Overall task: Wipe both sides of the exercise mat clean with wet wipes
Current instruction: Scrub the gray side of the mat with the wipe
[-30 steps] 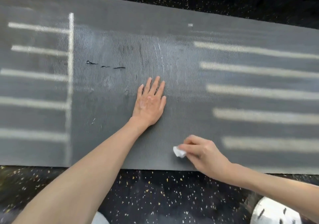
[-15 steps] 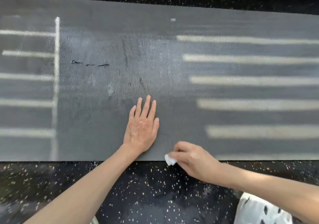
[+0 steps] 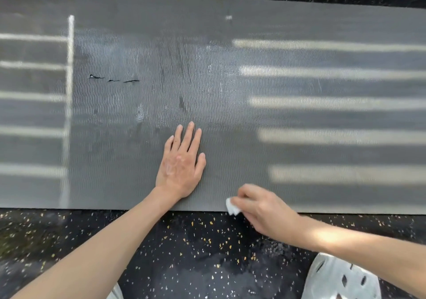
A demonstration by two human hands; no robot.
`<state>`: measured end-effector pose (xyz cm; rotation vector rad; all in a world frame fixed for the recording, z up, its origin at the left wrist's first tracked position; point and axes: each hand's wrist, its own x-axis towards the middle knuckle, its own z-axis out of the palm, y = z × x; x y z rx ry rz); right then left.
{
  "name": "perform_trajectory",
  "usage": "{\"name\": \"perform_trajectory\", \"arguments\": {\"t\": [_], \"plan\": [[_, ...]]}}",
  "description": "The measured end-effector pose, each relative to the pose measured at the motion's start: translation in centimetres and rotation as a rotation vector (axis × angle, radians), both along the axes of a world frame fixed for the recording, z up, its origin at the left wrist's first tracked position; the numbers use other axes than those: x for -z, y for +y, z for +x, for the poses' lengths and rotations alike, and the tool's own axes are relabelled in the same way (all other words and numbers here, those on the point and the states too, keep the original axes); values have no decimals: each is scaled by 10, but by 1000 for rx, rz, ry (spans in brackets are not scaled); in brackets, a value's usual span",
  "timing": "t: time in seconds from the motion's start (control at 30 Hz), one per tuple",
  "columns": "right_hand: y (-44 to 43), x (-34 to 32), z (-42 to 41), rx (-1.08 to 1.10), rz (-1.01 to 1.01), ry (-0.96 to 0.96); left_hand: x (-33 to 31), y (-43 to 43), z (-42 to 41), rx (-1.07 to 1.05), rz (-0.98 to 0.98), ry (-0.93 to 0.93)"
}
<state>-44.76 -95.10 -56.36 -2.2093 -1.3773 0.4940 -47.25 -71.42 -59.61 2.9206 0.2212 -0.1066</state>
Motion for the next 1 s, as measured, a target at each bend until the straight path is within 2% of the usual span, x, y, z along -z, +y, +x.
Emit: {"name": "perform_trajectory", "arguments": {"t": [0.1,0.27,0.43,0.47,0.6,0.63,0.73,0.77,0.9,1.0], "plan": [[-2,-3,9,-105,-18,9,-2,-1,0,-9,-4,-4],[18,6,37,103,47,-94,-1,-1,0,-16,-10,-20],[7,0,15,-166,15,-42,-2,-2,1,-21,-9,-18],[16,1,28,-137,23,-71,-2,-1,1,-22,-5,-21],[49,9,67,221,86,-173,0,-2,1,-25,1,-27],[47,11,57,217,88,-169,0,-2,0,-26,-3,-30],[34,3,28,-50,38,-82,-1,-2,0,-26,-14,-41],[37,3,38,-64,41,-88,-1,-1,0,-24,-15,-48],[62,11,96,289,126,-206,-5,4,12,-21,-43,-105],[43,10,57,151,88,-146,-9,11,34,-26,-101,-164]]}}
